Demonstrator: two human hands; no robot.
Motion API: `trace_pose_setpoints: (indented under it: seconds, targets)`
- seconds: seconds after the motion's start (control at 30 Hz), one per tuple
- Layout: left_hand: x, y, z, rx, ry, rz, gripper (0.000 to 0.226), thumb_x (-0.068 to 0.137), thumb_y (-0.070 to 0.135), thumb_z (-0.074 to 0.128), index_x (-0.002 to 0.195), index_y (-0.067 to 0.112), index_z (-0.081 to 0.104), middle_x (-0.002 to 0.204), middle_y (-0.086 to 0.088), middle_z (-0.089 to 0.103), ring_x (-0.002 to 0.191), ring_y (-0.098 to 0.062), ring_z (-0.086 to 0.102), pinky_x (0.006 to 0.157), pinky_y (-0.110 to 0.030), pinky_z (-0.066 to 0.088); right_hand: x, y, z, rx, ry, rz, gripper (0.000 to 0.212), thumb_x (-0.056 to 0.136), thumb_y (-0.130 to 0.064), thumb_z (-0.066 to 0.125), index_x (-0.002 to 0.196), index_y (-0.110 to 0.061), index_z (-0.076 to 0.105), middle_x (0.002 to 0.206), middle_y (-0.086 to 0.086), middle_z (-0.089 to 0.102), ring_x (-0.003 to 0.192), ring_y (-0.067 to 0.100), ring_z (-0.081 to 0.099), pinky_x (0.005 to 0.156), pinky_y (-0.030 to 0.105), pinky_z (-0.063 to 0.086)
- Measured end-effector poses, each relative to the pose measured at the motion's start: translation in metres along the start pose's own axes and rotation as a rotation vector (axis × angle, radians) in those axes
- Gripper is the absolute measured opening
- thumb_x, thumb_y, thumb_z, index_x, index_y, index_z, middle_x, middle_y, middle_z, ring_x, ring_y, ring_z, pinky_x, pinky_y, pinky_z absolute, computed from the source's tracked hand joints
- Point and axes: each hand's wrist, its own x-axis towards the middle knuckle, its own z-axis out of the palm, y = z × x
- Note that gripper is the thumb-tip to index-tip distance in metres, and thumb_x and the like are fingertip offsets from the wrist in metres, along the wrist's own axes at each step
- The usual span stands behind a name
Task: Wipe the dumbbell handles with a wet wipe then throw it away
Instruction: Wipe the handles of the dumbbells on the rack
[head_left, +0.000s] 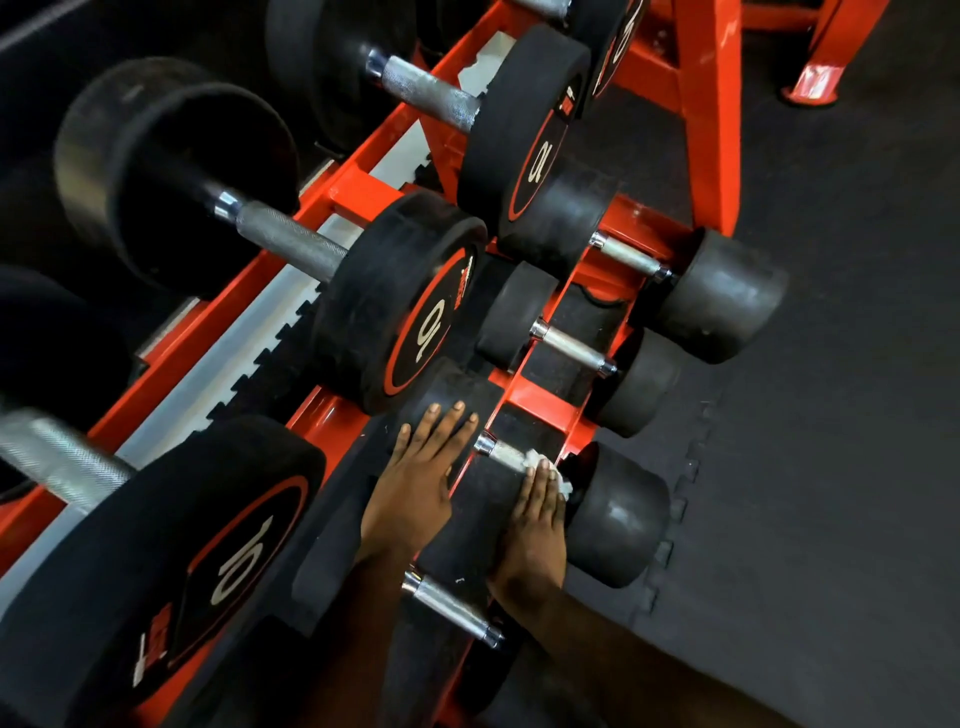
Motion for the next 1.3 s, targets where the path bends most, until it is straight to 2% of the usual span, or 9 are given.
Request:
trace_pose_setpoints:
  seconds: [0.27, 0.47, 0.63, 0.8, 0.9, 1.03, 1.13, 1.23, 1.3]
  targets:
    - [0.002, -0.001, 0.000, 0.019, -0.002, 0.005, 0.092, 0.089, 0.005, 0.050, 0.162, 0.036, 0.004, 0.167, 0.020, -0.012, 0.154, -0.010, -0.015, 0.126, -0.045, 0.001, 0.028, -0.015, -0.015, -0.163, -0.106, 0.005, 0.122, 0.075, -0.039, 0.063, 0.145, 0.008, -0.025, 0.154, 0.031, -0.026, 0.145, 0.044, -0.022, 0.121, 0.052, -0.005]
    - [0.002, -0.002, 0.000, 0.013, 0.005, 0.007, 0.090, 0.089, 0.006, 0.052, 0.162, 0.035, 0.008, 0.168, 0.018, -0.006, 0.155, -0.011, -0.012, 0.126, -0.047, 0.005, 0.054, -0.003, -0.050, -0.417, -0.235, 0.055, 0.081, 0.091, -0.042, 0.046, 0.148, 0.009, 0.021, 0.151, 0.029, 0.028, 0.142, 0.049, 0.019, 0.114, 0.067, -0.001]
    - [0.000, -0.001, -0.001, 0.015, 0.020, 0.007, 0.092, 0.087, 0.004, 0.054, 0.162, 0.034, 0.009, 0.169, 0.017, -0.004, 0.155, -0.010, -0.011, 0.126, -0.047, 0.006, 0.023, 0.002, -0.032, -0.614, -0.212, 0.004, 0.084, 0.097, -0.042, 0.032, 0.146, 0.020, 0.004, 0.151, 0.044, 0.004, 0.141, 0.059, 0.004, 0.114, 0.068, -0.002]
    - [0.001, 0.000, -0.002, 0.017, 0.025, 0.003, 0.093, 0.088, 0.003, 0.055, 0.162, 0.035, 0.008, 0.169, 0.018, -0.006, 0.155, -0.009, -0.012, 0.126, -0.045, 0.004, 0.025, -0.001, -0.039, -0.541, -0.275, 0.041, 0.100, 0.089, -0.044, 0.044, 0.140, 0.024, -0.008, 0.151, 0.044, -0.006, 0.144, 0.055, -0.005, 0.118, 0.059, -0.006]
    - [0.000, 0.001, -0.001, 0.016, 0.018, 0.005, 0.092, 0.089, 0.005, 0.054, 0.162, 0.035, 0.007, 0.169, 0.017, -0.006, 0.155, -0.009, -0.014, 0.126, -0.046, 0.004, 0.041, 0.000, -0.058, -0.438, -0.336, 0.041, 0.097, 0.083, -0.040, 0.059, 0.148, 0.015, 0.012, 0.154, 0.035, 0.017, 0.145, 0.046, 0.016, 0.121, 0.053, 0.008]
    - [-0.001, 0.001, 0.000, 0.009, 0.027, 0.011, 0.094, 0.085, 0.003, 0.056, 0.162, 0.034, 0.011, 0.169, 0.017, -0.002, 0.156, -0.011, -0.009, 0.126, -0.050, 0.012, 0.074, 0.010, -0.088, -0.223, -0.402, 0.007, 0.049, 0.082, -0.030, 0.062, 0.128, -0.014, 0.060, 0.131, 0.008, 0.061, 0.121, 0.027, 0.060, 0.100, 0.036, 0.049]
    - [0.000, -0.001, -0.001, 0.013, 0.021, 0.014, 0.094, 0.085, 0.003, 0.055, 0.162, 0.034, 0.011, 0.169, 0.017, -0.003, 0.156, -0.012, -0.009, 0.126, -0.051, 0.012, 0.065, 0.006, -0.065, -0.199, -0.317, 0.076, 0.064, 0.079, -0.031, 0.066, 0.135, -0.006, 0.048, 0.133, 0.014, 0.056, 0.126, 0.030, 0.053, 0.112, 0.041, 0.036]
    - [0.001, -0.001, 0.000, 0.018, 0.022, 0.011, 0.095, 0.085, 0.003, 0.055, 0.162, 0.034, 0.010, 0.169, 0.017, -0.004, 0.156, -0.012, -0.009, 0.126, -0.050, 0.011, 0.035, -0.004, -0.032, -0.232, -0.180, 0.169, 0.112, 0.072, -0.047, 0.068, 0.147, 0.012, 0.010, 0.150, 0.035, 0.023, 0.143, 0.043, 0.022, 0.122, 0.047, 0.007]
    - [0.000, -0.002, 0.000, 0.026, 0.017, 0.011, 0.094, 0.086, 0.003, 0.054, 0.162, 0.034, 0.008, 0.169, 0.016, -0.004, 0.156, -0.012, -0.010, 0.126, -0.050, 0.011, 0.021, -0.010, -0.022, -0.247, -0.165, 0.179, 0.122, 0.073, -0.049, 0.064, 0.145, 0.018, -0.008, 0.154, 0.040, 0.000, 0.147, 0.047, 0.002, 0.122, 0.049, -0.001]
